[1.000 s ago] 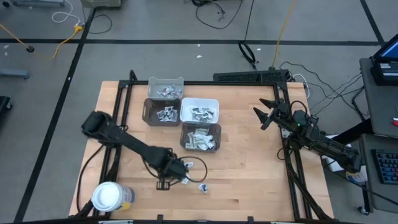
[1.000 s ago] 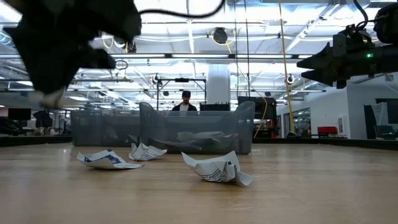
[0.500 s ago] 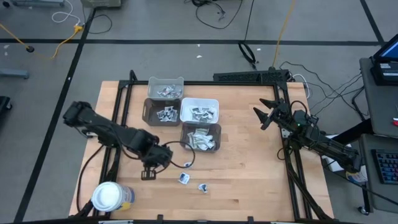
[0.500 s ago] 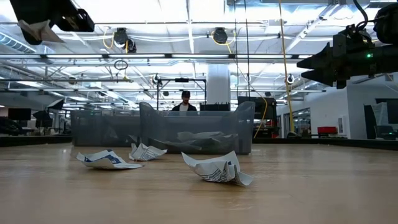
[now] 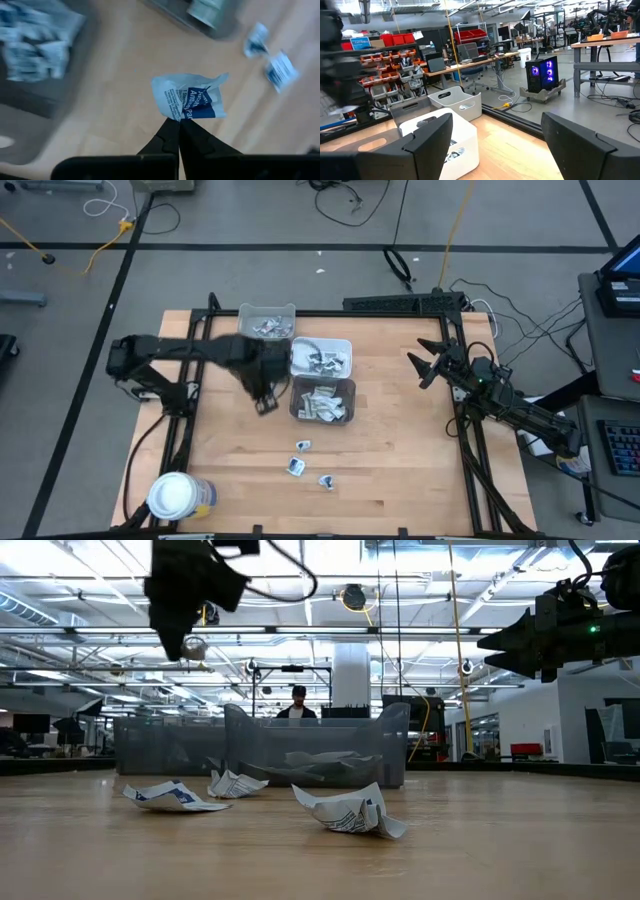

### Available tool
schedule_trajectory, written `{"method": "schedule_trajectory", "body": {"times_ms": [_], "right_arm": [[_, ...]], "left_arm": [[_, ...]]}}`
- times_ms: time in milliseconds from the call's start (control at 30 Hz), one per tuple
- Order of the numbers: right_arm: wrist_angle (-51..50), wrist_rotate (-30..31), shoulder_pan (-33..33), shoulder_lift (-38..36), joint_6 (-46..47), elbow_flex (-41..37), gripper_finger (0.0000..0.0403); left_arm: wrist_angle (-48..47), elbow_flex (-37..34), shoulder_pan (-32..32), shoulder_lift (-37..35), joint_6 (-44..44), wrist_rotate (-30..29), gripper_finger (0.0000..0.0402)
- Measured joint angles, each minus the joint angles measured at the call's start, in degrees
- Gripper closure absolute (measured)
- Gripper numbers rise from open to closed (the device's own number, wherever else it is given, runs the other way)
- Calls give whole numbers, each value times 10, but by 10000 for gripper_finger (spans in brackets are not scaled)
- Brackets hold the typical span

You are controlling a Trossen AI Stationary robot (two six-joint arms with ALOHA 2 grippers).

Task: Pick & Place First Aid Supplies
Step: Put the blue alcohol pad into the left black bin

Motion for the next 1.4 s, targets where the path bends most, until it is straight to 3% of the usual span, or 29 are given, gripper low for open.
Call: {"method": "schedule_trajectory", "body": {"times_ms": [400, 600, 1067, 1400], "right_arm": [[0, 0, 0, 0, 0, 0, 105], [0, 0, 0, 0, 0, 0, 105], [0, 0, 0, 0, 0, 0, 105], [0, 0, 0, 0, 0, 0, 105]], "left_arm": [[0, 0, 270, 0, 19, -1, 401], [-1, 0, 362, 0, 17, -3, 401], [113, -82, 337, 60, -16, -50, 401], [183, -96, 327, 108, -24, -41, 387]]}}
